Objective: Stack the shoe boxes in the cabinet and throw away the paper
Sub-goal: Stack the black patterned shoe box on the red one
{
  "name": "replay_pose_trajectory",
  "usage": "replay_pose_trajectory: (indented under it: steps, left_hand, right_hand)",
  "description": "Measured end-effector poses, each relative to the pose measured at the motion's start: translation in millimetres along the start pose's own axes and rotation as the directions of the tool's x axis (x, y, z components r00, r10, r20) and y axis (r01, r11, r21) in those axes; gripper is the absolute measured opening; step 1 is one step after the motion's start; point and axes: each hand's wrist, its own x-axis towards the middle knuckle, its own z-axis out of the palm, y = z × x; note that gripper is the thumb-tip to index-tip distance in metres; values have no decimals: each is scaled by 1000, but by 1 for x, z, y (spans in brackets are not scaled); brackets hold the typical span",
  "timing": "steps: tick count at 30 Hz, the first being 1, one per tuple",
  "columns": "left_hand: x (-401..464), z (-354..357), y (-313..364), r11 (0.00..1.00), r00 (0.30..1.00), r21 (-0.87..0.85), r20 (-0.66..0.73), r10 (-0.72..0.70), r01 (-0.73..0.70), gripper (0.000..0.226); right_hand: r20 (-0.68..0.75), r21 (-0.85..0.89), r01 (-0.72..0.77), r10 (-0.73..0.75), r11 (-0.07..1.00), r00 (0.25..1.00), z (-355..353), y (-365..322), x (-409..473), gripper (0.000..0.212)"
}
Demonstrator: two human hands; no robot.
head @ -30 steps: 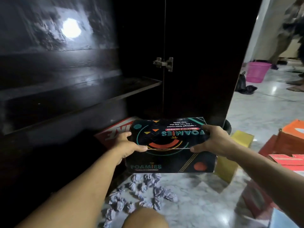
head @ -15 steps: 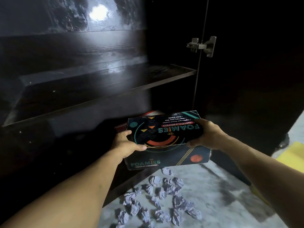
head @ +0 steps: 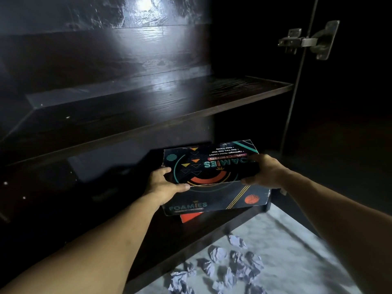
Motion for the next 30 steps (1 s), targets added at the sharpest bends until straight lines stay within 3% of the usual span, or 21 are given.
replay_pose_trajectory:
  steps: [4,6,9,14,19,24,30]
  left_hand:
    - [15,8,2,999,999,28,-37,32,-31,87]
    - [18,17,4,999,995,33,-90,43,-40,86]
    - [19,33,11,996,972,79,-226,68,-52,83]
    - [25,49,16,985,929,120,-335,159,-126,67]
    - [37,47,-2,968,915,125,-319,247,-218,45]
    - [47,42,-6,960,902,115,-329,278,-254,43]
    - [52,40,-6,961,906,137,-325,272,-239,44]
  right_hand:
    - [-48,-40,-13,11,999,999,2,-3,16,51]
    - [-195,-106,-57,35,993,980,7,-8,21,34]
    - [-382,-293,-74,-46,953,923,21,-15,23,27]
    - [-238,-300,108,-184,948,954,43,-19,27,48]
    - [-49,-302,119,-140,946,989,45,-14,44,84]
    - [50,-332,121,-110,935,993,48,-14,61,94]
    - [58,-327,105,-91,939,994,51,-18,65,95]
